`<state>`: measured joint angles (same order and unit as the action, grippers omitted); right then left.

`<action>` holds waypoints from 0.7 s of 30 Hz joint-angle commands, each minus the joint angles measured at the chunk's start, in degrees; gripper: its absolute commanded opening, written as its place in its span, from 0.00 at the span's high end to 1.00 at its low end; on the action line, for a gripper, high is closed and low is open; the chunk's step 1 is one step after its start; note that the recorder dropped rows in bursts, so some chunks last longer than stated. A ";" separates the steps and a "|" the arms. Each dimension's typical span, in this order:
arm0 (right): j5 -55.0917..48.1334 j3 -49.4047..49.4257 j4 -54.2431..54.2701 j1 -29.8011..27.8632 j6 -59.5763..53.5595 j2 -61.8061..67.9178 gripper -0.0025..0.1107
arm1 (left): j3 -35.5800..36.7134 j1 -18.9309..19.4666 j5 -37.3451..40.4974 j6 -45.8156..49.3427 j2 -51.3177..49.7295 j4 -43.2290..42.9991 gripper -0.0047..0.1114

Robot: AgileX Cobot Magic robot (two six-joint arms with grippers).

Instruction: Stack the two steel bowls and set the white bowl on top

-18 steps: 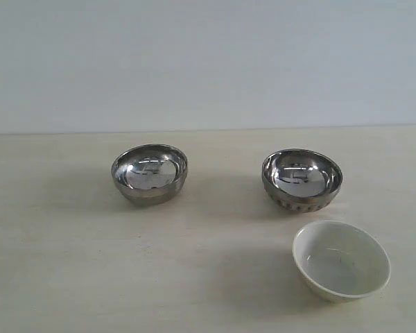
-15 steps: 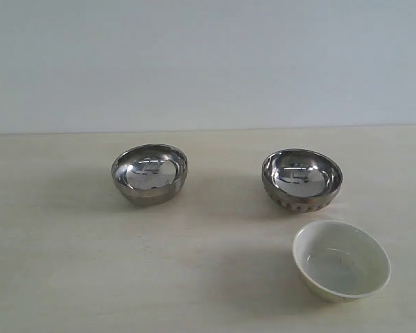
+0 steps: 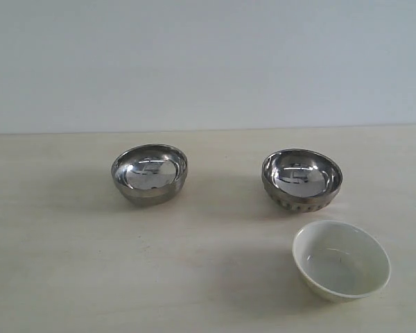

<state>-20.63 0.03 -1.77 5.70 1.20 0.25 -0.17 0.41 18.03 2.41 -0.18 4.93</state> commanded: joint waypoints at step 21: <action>53.24 -0.03 -1.83 0.14 -11.57 -0.25 0.98 | 0.17 -0.29 -0.41 -0.27 0.18 0.00 0.93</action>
<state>22.40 0.03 -3.27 5.70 -12.65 0.25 -0.17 0.41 18.03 2.41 -0.18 4.93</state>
